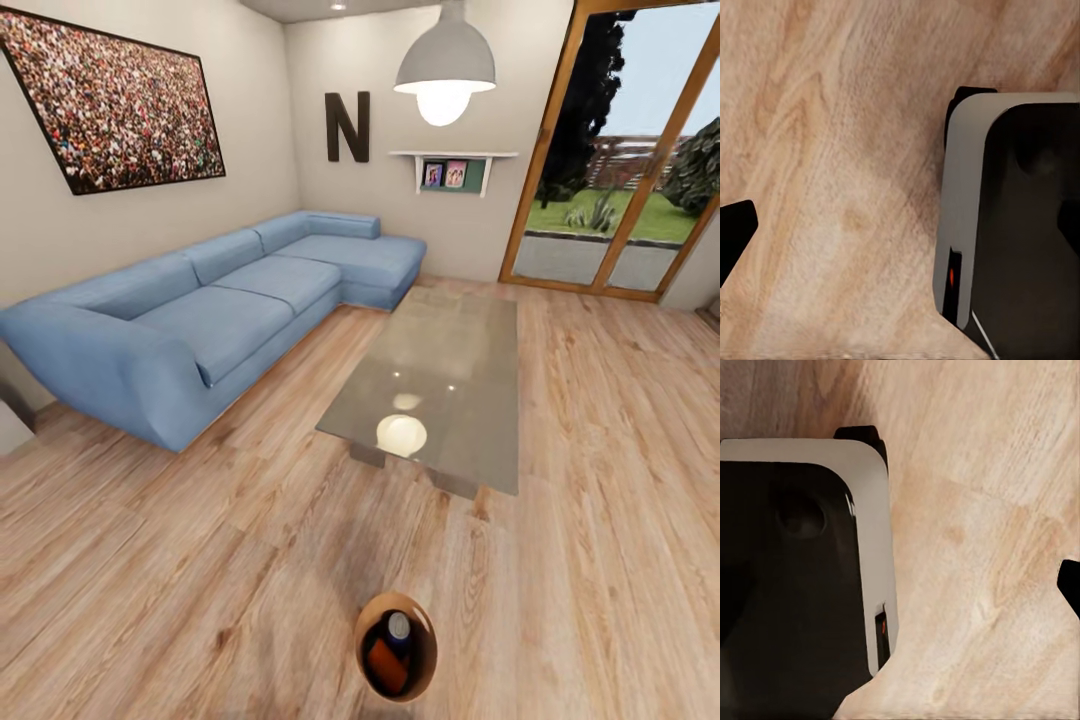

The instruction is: Put the three can of soda from the living room inside the tash can in the kitchen.

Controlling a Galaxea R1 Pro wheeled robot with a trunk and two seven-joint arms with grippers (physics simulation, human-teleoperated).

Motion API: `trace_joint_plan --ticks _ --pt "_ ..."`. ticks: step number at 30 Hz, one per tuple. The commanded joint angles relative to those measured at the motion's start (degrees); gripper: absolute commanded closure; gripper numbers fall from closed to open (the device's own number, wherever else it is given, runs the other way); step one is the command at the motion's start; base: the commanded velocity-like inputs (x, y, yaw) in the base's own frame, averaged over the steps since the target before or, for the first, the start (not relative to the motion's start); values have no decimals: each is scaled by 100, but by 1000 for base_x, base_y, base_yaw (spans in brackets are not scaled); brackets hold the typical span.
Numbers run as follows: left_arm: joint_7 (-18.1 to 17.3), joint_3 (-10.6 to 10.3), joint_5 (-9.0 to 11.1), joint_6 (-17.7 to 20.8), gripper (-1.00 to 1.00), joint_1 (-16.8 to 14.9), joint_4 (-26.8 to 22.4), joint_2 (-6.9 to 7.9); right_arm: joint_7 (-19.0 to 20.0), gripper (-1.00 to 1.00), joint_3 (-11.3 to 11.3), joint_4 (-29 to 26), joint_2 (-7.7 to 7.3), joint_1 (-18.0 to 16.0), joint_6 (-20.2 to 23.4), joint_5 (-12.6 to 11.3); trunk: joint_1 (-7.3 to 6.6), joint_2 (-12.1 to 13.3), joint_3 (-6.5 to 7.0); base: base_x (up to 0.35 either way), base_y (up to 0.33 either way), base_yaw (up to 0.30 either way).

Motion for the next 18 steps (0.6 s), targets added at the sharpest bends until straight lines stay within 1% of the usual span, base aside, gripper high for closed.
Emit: trace_joint_plan --ticks 1,5,6,9,18 --pt "-5 3 4 0 -100 35 1 -2 -13 -100 -3 10 7 75 -22 0 -23 42 19 0 0 0" --pt "-7 0 2 -1 -100 61 2 -13 -21 -100 -5 16 11 203 -88 -4 -110 202 91 0 0 0" --pt "3 -4 -13 -1 -100 111 0 -30 -23 -100 -4 17 12 274 -188 -5 -132 242 109 0 0 0" --pt "28 -7 -28 -1 -100 178 1 -50 -24 -100 -4 19 13 348 -280 -6 -198 362 163 0 0 0" --pt "73 -10 -46 10 -100 247 -5 -71 -26 -100 -4 20 33 537 -378 -7 -396 723 324 0 0 0"
